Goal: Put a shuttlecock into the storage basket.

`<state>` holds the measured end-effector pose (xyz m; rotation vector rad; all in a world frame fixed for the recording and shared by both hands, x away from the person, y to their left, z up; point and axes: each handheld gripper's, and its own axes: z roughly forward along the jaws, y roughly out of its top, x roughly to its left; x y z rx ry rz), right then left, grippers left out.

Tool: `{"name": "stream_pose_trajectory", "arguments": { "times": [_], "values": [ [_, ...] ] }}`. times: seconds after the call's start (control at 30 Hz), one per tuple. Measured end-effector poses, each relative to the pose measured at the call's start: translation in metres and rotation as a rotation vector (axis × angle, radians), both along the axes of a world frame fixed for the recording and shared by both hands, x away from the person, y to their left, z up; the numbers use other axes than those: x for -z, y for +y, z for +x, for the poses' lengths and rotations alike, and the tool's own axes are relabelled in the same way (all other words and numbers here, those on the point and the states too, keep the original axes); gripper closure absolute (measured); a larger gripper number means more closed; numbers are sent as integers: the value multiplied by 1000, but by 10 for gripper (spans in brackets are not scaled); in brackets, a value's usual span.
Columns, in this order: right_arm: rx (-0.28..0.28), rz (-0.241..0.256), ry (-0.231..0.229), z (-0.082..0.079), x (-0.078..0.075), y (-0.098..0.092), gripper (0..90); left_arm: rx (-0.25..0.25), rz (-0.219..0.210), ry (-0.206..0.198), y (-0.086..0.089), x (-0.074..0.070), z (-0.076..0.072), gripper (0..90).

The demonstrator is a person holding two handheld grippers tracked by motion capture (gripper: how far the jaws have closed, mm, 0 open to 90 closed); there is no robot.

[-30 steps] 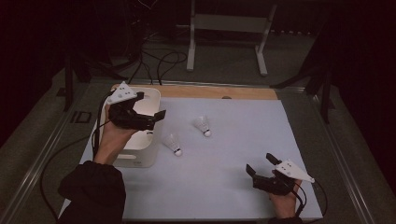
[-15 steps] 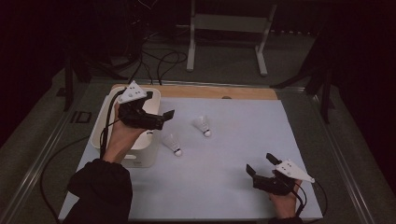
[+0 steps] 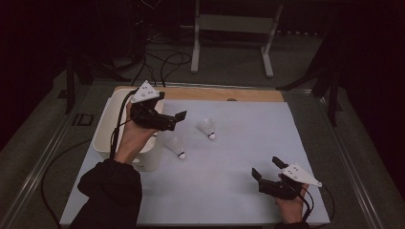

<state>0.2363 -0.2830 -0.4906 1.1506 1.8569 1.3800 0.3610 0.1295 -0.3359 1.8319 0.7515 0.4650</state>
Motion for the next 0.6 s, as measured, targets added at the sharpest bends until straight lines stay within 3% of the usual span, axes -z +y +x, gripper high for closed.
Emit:
{"name": "stream_pose_trajectory", "arguments": {
  "times": [0.6],
  "values": [
    [-1, -2, 1, 0, 0, 0, 81, 29, -4, 9, -13, 1, 9, 5]
  ]
}}
